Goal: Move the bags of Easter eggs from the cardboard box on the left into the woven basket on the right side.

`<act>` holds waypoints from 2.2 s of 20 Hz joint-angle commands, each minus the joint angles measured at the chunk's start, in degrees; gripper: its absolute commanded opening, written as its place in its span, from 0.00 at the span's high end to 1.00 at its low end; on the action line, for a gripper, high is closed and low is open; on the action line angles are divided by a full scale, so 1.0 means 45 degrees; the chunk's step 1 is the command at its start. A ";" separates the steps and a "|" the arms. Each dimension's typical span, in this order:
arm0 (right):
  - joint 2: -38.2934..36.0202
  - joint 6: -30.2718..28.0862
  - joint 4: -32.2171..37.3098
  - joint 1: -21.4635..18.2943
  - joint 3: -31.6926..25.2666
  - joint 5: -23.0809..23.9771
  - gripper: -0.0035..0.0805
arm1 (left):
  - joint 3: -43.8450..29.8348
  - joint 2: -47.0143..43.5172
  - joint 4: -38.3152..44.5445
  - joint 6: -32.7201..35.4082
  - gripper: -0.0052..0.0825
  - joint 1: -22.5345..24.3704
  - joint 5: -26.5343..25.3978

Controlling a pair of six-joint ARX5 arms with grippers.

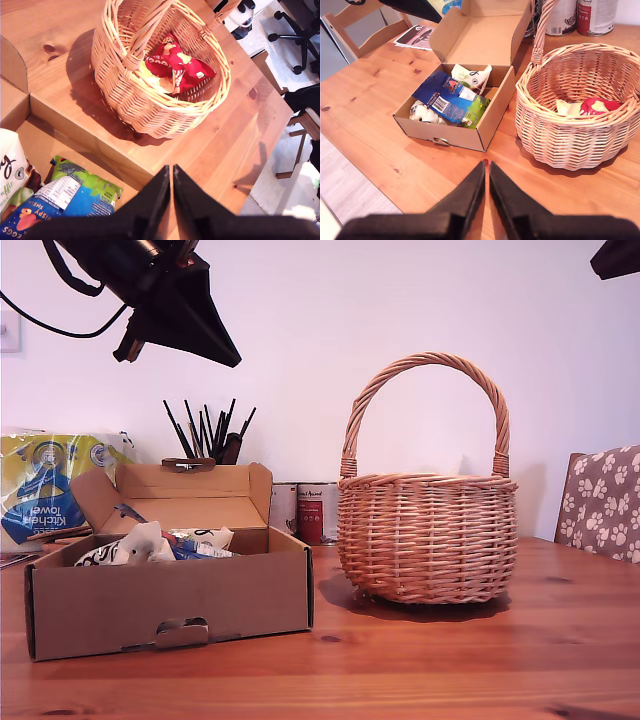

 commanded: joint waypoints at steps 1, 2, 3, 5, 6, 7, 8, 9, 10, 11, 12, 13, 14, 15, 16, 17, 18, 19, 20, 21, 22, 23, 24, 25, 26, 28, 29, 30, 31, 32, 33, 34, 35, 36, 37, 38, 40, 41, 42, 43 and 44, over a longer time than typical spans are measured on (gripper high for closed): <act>-0.0019 0.0087 0.0063 -0.0053 -0.0199 0.0078 0.96 | -0.0219 -0.0107 0.1273 -0.0068 0.92 -0.0189 -0.0087; 0.0010 0.0102 0.0112 -0.0039 -0.0175 0.0049 0.96 | -0.0219 -0.0107 0.1282 -0.0063 0.92 -0.0194 -0.0087; 0.0010 0.0102 0.0102 -0.0039 -0.0175 0.0053 0.96 | -0.0219 -0.0107 0.1277 -0.0058 0.92 -0.0214 -0.0087; 0.0010 0.0141 0.0063 -0.0034 -0.0170 0.0058 0.96 | -0.0219 -0.0107 0.1273 -0.0063 0.92 -0.0223 -0.0087; 0.0010 0.0146 0.0058 -0.0034 -0.0170 0.0053 0.96 | -0.0219 -0.0107 0.1273 -0.0063 0.92 -0.0223 -0.0087; 0.0010 0.0146 0.0068 -0.0034 -0.0175 0.0049 0.96 | -0.0219 -0.0107 0.1273 -0.0063 0.92 -0.0223 -0.0087; 0.0010 0.0189 0.0078 -0.0029 -0.0175 0.0049 0.96 | -0.0219 -0.0107 0.1263 -0.0058 0.92 -0.0223 -0.0087; 0.0039 0.0461 0.0097 -0.0019 -0.0170 0.0049 0.96 | -0.0219 -0.0107 0.1219 0.0112 0.92 -0.0223 -0.0087; 0.0165 0.0743 0.0131 -0.0019 -0.0165 -0.0087 0.97 | -0.0219 -0.0117 0.1156 0.0253 0.92 -0.0223 -0.0087; 0.0321 0.0952 0.0131 -0.0015 -0.0121 -0.0223 0.97 | -0.0219 -0.0175 0.1054 0.0355 0.92 -0.0223 -0.0092; 0.0529 0.1122 0.0131 0.0039 -0.0029 -0.0287 0.97 | -0.0219 -0.0243 0.0923 0.0520 0.92 -0.0223 -0.0121; 0.0772 0.1122 0.0131 0.0170 0.0107 -0.0272 0.97 | -0.0219 -0.0321 0.0806 0.0714 0.92 -0.0214 -0.0136; 0.1010 0.1122 0.0155 0.0369 0.0253 -0.0257 0.97 | -0.0228 -0.0471 0.0695 0.0899 0.92 -0.0214 -0.0219; 0.1273 0.1156 0.0155 0.0646 0.0457 -0.0024 0.97 | -0.0238 -0.0612 0.0583 0.1083 0.92 -0.0214 -0.0408; 0.1530 0.1180 0.0131 0.0976 0.0656 0.0330 0.97 | -0.0238 -0.0797 0.0471 0.1341 0.96 -0.0214 -0.0806; 0.1763 0.1229 0.0141 0.1370 0.0855 0.0743 0.97 | -0.0277 -0.1015 0.0452 0.1433 0.97 -0.0214 -0.1083; 0.2055 0.1248 0.0136 0.1817 0.1098 0.1307 0.97 | -0.0408 -0.1326 0.0461 0.1564 0.97 -0.0214 -0.1175; 0.2307 0.1321 0.0155 0.2229 0.1297 0.1758 0.97 | -0.0607 -0.1608 0.0549 0.1613 0.97 -0.0214 -0.1185; 0.2574 0.1447 0.0170 0.2715 0.1496 0.2113 0.97 | -0.0840 -0.1938 0.0568 0.1661 0.97 -0.0209 -0.1297; 0.2861 0.1530 0.0165 0.3152 0.1681 0.2487 0.97 | -0.1117 -0.2297 0.0641 0.1705 0.97 -0.0209 -0.1579; 0.3186 0.1753 0.0165 0.3560 0.1865 0.2943 0.97 | -0.1545 -0.2696 0.0889 0.1700 0.97 -0.0165 -0.1904; 0.3502 0.1831 0.0160 0.4007 0.2025 0.3157 0.97 | -0.2093 -0.3143 0.1224 0.1700 0.97 -0.0068 -0.2161; 0.3784 0.1933 0.0175 0.4391 0.2152 0.3405 0.97 | -0.2769 -0.3672 0.1574 0.1695 0.97 0.0044 -0.2356; 0.4022 0.2161 0.0185 0.4716 0.2254 0.3623 0.97 | -0.3463 -0.4143 0.1938 0.1700 0.97 0.0151 -0.2492; 0.4269 0.2171 0.0180 0.4998 0.2351 0.3764 0.97 | -0.4201 -0.4648 0.2249 0.1967 0.97 0.0282 -0.2497; 0.4532 0.2157 0.0199 0.5357 0.2472 0.4017 0.97 | -0.5615 -0.5576 0.2720 0.2725 0.97 0.0617 -0.2730; 0.4595 0.2157 0.0267 0.5455 0.2482 0.4007 0.97 | -0.6101 -0.5882 0.2710 0.3288 0.97 0.0797 -0.2856; 0.4653 0.2157 0.0282 0.5503 0.2487 0.4012 0.97 | -0.6329 -0.6033 0.2584 0.3512 0.97 0.0928 -0.2943; 0.4653 0.2157 0.0277 0.5503 0.2487 0.4041 0.97 | -0.6334 -0.6037 0.2297 0.3580 0.97 0.0981 -0.2943; 0.4653 0.2152 0.0272 0.5503 0.2487 0.4099 0.97 | -0.6334 -0.5989 0.2215 0.3575 0.94 0.0981 -0.2846; 0.4648 0.2098 0.0262 0.5503 0.2487 0.4080 0.97 | -0.6334 -0.5906 0.2152 0.3390 0.74 0.0947 -0.2759; 0.4643 0.2098 0.0194 0.5503 0.2516 0.4036 0.97 | -0.6334 -0.5795 0.2152 0.3303 0.45 0.0942 -0.2807; 0.4643 0.2074 0.0097 0.5503 0.2555 0.3968 0.97 | -0.6334 -0.5702 0.2234 0.3240 0.16 0.0933 -0.3007; 0.4639 0.1938 0.0078 0.5503 0.2555 0.3968 0.97 | -0.6334 -0.5581 0.2331 0.2968 0.02 0.0801 -0.3415; 0.4639 0.1749 0.0068 0.5498 0.2555 0.3973 0.97 | -0.6334 -0.5440 0.2297 0.2861 0.06 0.0612 -0.3759; 0.4639 0.1710 0.0073 0.5489 0.2555 0.3968 0.97 | -0.6334 -0.5260 0.2288 0.2778 0.06 0.0437 -0.4041; 0.4639 0.1603 0.0034 0.5489 0.2555 0.3963 0.97 | -0.6334 -0.4736 0.2487 0.1977 0.05 0.0253 -0.4711; 0.4639 0.1452 -0.0010 0.5489 0.2555 0.3963 0.97 | -0.6334 -0.4405 0.2671 0.1462 0.05 0.0151 -0.4736; 0.4639 0.1375 -0.0049 0.5489 0.2555 0.3968 0.97 | -0.6334 -0.4051 0.2924 0.0719 0.05 -0.0005 -0.4813; 0.4639 0.1336 -0.0063 0.5479 0.2555 0.3968 0.97 | -0.6334 -0.3691 0.3181 0.0233 0.05 -0.0165 -0.4988; 0.4639 0.1326 -0.0068 0.5479 0.2555 0.3968 0.97 | -0.6334 -0.3274 0.3483 -0.0160 0.05 -0.0306 -0.5450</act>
